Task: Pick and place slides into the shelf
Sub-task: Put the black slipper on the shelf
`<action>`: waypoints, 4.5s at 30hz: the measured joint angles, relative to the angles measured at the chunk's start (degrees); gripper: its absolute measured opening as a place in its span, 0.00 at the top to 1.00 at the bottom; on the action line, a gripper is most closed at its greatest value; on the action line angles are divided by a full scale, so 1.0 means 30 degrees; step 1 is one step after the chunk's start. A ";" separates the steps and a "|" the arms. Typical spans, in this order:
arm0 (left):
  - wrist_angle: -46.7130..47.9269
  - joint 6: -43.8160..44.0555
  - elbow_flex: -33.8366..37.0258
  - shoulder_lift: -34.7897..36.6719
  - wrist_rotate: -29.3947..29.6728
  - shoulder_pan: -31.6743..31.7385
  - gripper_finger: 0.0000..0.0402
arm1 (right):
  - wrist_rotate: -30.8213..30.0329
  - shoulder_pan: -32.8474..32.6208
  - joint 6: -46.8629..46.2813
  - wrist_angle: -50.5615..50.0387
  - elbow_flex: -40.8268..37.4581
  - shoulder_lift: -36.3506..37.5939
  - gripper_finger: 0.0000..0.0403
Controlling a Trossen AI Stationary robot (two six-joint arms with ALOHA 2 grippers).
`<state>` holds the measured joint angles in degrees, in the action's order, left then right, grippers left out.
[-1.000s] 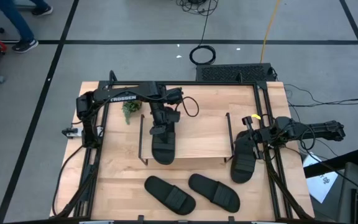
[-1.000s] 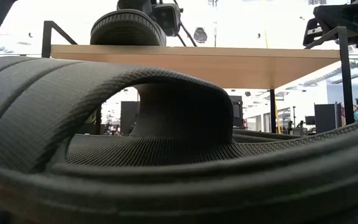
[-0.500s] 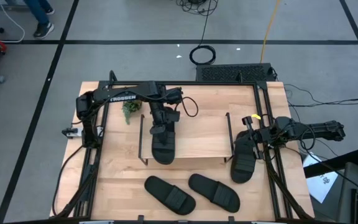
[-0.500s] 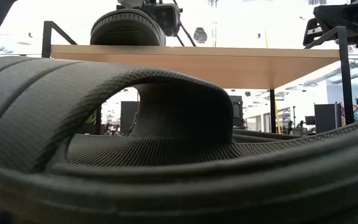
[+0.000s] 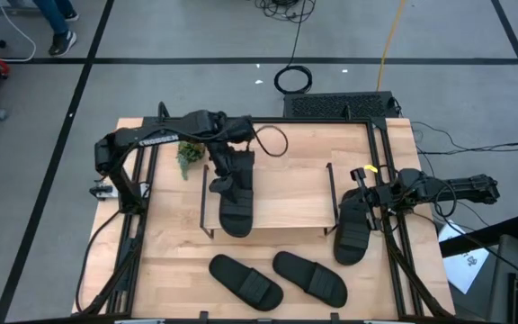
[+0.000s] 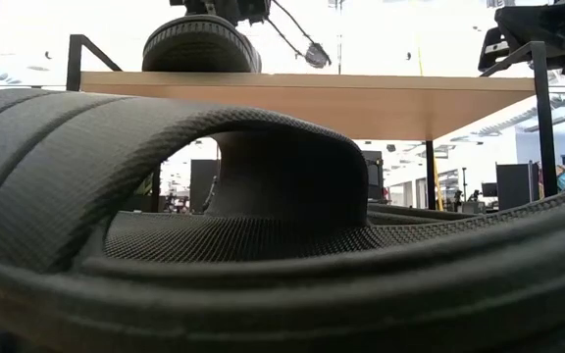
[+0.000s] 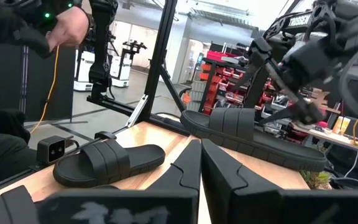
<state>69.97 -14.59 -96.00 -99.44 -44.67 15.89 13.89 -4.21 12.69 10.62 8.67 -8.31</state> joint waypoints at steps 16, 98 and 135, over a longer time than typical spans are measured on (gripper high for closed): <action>-0.3046 -0.4123 -0.0030 0.7057 0.9880 -0.1827 0.29 | -0.0029 -0.0001 0.0000 0.0115 0.0000 -0.0002 1.00; -3.0241 -0.3953 3.0777 2.6957 2.3061 -1.5140 1.00 | 0.2892 0.0000 -0.0466 0.1798 -0.1086 -0.0002 1.00; -3.0445 -0.3552 3.0810 2.6937 2.2391 -1.5164 0.98 | -0.4015 0.0007 -0.6525 -2.7540 1.9792 -1.0967 0.74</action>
<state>-21.37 -25.24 -3.57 -18.63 22.50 -29.61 1.84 -4.19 -6.89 -72.00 68.04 -41.21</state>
